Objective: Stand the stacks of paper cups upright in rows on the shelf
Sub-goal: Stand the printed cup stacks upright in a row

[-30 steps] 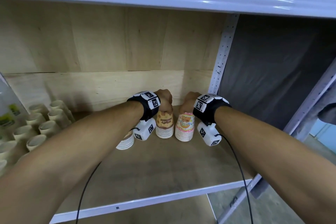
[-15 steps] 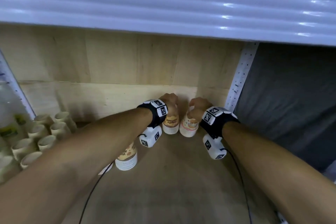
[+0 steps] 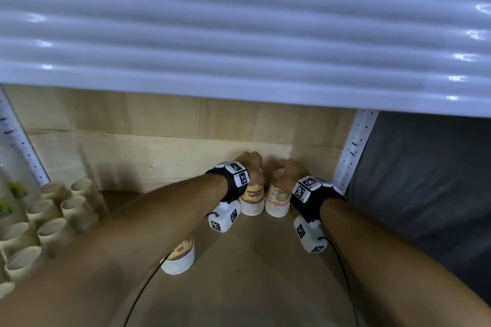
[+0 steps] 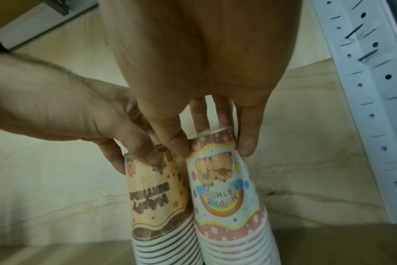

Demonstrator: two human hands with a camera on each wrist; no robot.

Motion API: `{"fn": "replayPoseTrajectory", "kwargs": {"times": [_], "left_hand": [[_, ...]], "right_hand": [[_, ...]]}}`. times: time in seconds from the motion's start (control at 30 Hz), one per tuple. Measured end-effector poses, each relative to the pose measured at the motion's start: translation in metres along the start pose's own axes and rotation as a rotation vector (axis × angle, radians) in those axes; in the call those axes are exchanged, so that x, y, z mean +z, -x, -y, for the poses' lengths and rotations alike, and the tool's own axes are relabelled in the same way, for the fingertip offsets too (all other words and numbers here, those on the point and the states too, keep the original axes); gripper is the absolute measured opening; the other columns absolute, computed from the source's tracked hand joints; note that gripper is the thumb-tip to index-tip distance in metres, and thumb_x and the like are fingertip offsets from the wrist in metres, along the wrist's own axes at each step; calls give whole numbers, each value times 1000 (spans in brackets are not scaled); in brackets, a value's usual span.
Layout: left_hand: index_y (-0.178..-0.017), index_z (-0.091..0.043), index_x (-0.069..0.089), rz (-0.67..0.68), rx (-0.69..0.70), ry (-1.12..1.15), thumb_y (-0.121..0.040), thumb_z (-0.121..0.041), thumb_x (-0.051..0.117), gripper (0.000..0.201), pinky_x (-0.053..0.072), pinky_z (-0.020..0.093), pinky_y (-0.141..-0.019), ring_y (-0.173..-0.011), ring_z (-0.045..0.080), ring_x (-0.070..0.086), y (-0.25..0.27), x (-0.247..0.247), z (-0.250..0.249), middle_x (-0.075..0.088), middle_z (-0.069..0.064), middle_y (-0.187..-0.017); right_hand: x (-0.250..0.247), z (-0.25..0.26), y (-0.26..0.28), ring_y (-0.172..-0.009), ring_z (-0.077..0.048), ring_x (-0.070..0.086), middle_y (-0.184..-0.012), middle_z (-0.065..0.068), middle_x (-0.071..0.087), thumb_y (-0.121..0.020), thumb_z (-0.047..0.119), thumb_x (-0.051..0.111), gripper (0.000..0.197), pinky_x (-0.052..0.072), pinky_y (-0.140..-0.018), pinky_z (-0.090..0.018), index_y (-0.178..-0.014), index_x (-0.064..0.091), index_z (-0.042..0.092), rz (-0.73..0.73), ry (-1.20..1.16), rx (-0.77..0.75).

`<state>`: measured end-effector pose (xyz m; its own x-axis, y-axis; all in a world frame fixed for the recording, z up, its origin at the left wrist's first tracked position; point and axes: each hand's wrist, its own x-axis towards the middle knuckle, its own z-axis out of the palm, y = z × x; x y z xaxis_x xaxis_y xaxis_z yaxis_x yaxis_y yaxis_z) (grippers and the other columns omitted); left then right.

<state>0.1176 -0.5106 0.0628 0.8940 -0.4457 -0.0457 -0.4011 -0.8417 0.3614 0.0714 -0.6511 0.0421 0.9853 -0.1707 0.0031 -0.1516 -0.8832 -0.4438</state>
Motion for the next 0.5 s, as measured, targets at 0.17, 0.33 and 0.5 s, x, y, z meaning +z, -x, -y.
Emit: {"fn": "replayPoseTrajectory", "kwargs": {"times": [0.17,0.33,0.5], "left_hand": [[-114,-10,67,32,2,-22,-78,-18,72,37,58,34,-77,-94,28,66,-1,1,-2,68,9,-113],[-115,-9,66,24,2,-56,-82,-21,69,35,56,34,-80,-99,29,66,-2,5,-7,67,7,-114],[-128,-10,58,-7,5,-40,-91,-28,62,42,49,34,-91,-117,30,57,-1,6,-6,57,9,-131]], "right_hand": [[0,-3,-6,-66,-3,53,-70,19,53,-82,17,62,21,41,-66,-19,-66,55,29,-53,-99,36],[1,-4,-2,-82,-15,59,-83,8,61,-85,19,59,19,45,-67,-20,-68,54,27,-62,-125,60],[3,-11,5,-108,-27,61,-124,-4,55,-74,29,64,32,55,-89,-42,-102,52,40,-61,-135,61]]}}
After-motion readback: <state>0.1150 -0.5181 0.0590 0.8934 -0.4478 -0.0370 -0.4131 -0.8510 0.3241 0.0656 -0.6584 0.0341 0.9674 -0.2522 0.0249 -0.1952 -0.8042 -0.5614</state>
